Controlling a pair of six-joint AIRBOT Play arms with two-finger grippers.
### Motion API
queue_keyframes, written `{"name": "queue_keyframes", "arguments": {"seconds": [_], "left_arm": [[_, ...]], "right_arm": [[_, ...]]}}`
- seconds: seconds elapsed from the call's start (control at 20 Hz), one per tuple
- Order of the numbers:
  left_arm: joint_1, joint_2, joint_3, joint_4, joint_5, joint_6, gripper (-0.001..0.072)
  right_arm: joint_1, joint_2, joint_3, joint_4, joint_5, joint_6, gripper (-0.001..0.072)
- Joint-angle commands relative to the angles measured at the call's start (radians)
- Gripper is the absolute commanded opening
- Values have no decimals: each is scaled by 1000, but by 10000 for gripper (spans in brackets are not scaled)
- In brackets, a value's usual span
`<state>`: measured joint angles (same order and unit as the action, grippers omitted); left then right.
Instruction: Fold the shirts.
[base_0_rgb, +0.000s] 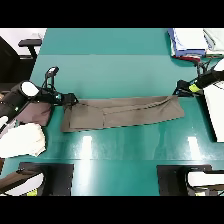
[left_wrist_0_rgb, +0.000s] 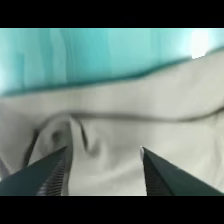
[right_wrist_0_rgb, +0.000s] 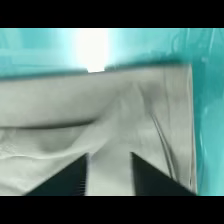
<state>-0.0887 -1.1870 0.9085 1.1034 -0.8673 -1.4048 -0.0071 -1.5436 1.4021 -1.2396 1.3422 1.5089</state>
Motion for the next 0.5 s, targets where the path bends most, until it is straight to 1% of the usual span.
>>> {"name": "queue_keyframes", "arguments": {"seconds": [0.0, 0.05, 0.1, 0.15, 0.2, 0.25, 0.3, 0.35, 0.45], "left_arm": [[0, -17, 76, 1, -53, -9, 540], [0, -17, 108, -2, -90, -9, 539], [0, -17, 128, -19, -114, -9, 539], [0, -17, 139, -43, -123, -8, 538], [0, -17, 140, -67, -123, -8, 537], [0, -18, 140, -87, -124, -8, 370], [-7, -17, 140, -93, -117, -7, 115], [-19, -18, 140, -95, -105, 8, 35], [-49, -18, 140, -95, -87, 10, 35]], "right_arm": [[-27, -29, 68, 20, 44, -74, 416], [-48, -18, 68, 19, 72, -105, 427], [-79, -10, 68, 19, 104, -125, 500], [-112, -2, 62, 19, 126, -134, 530], [-152, 10, 37, 19, 127, -135, 535], [-188, 15, 8, 27, 128, -141, 592], [-231, 15, -33, 60, 126, -164, 628], [-274, 12, -77, 106, 117, -194, 631], [-342, -16, -154, 204, 94, -239, 631]]}}
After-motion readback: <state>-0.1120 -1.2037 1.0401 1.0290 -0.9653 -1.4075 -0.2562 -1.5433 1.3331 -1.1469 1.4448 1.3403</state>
